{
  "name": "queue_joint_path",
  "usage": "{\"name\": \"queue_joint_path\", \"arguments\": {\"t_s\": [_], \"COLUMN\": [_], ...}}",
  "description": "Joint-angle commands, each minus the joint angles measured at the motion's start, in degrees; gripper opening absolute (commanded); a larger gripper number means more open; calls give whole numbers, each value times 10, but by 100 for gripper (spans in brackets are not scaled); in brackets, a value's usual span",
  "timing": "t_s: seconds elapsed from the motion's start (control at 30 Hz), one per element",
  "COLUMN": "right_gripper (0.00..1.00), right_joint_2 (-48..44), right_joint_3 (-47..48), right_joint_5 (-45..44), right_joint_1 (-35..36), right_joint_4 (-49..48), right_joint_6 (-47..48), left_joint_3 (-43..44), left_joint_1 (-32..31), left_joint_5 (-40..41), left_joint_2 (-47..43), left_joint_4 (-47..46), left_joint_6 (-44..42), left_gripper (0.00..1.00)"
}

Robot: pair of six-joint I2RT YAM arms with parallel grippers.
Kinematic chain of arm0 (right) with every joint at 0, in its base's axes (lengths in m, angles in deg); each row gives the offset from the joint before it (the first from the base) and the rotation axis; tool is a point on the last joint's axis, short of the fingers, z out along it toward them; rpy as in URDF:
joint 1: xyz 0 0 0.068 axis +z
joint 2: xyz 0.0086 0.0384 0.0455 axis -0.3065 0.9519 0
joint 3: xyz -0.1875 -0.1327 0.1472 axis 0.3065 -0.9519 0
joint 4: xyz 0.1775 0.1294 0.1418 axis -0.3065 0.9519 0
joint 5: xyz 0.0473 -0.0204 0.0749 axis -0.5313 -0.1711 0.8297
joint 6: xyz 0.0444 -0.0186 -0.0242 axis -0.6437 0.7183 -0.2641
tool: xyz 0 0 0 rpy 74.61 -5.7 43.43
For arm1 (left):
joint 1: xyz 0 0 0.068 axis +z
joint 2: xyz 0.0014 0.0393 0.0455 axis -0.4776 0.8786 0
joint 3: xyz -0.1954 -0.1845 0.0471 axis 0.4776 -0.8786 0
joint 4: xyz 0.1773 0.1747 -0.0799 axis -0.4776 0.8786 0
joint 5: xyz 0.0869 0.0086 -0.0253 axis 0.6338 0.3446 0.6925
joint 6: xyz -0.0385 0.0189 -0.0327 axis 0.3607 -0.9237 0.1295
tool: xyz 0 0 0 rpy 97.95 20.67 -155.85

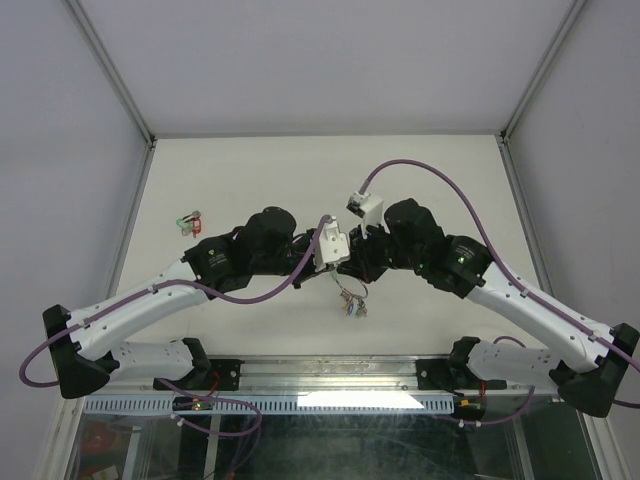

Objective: Put the keys on the keyring

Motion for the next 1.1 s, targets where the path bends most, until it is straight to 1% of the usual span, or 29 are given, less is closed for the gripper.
{"name": "queue_joint_path", "arguments": {"t_s": [0.0, 0.43, 0.83, 1.07], "right_gripper": [0, 0, 0, 0], "right_joint_2": [-6, -1, 3, 9], "right_joint_3": [21, 19, 17, 20], "right_joint_5": [12, -3, -12, 0], "right_joint_1": [3, 3, 3, 4], "right_joint_4": [-44, -33, -36, -40], "right_joint_6": [-9, -19, -33, -35], "left_joint_3": [29, 28, 20, 21], "left_joint_1": [-8, -10, -11, -11], "left_joint_5": [6, 43, 35, 41], "left_joint_2": [-4, -10, -24, -24], "left_joint_4": [-13, -16, -33, -33], "left_joint_6": [-6, -3, 6, 6], "left_gripper": [0, 0, 0, 0]}}
